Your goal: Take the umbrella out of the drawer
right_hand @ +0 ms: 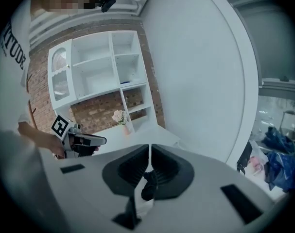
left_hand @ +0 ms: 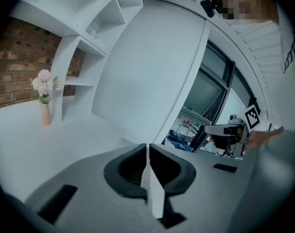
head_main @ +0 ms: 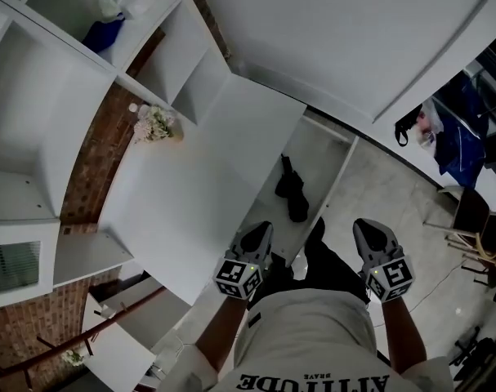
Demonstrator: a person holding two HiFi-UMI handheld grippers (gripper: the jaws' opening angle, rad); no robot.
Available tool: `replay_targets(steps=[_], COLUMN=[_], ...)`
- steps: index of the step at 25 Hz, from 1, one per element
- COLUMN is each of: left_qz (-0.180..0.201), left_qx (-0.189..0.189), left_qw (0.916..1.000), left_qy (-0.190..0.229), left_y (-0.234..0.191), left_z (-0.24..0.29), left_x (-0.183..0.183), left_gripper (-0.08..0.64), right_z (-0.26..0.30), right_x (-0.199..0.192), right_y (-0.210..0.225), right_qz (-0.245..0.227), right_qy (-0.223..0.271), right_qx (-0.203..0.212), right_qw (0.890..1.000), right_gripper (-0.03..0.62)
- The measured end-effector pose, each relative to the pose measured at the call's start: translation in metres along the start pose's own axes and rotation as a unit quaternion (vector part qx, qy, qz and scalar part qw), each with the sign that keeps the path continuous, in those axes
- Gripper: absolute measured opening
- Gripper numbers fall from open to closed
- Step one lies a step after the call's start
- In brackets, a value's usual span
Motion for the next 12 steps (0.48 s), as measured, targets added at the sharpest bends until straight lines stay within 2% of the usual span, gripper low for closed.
replay_targets(steps=[12], left_qz=[-0.038], left_qx=[0.025], left_qw=[0.9952], left_qy=[-0.087], left_y=[-0.002], left_z=[0.092], left_x=[-0.052], left_gripper=[0.028], right_z=[0.044], right_x=[-0.015], right_y=[0.057], right_qz=[0.019], right_qy=[-0.052], right_qx=[0.060], right_qw=[0.997], right_gripper=[0.034])
Point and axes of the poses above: the fingertips, and each gripper's own axes: z forward along the fingers, y to its right, x out of its top, the point moved 6 cm from there along -z, backward along the fingers, and after that the axes turned 6 degrees about z, right-handed, at the moved point
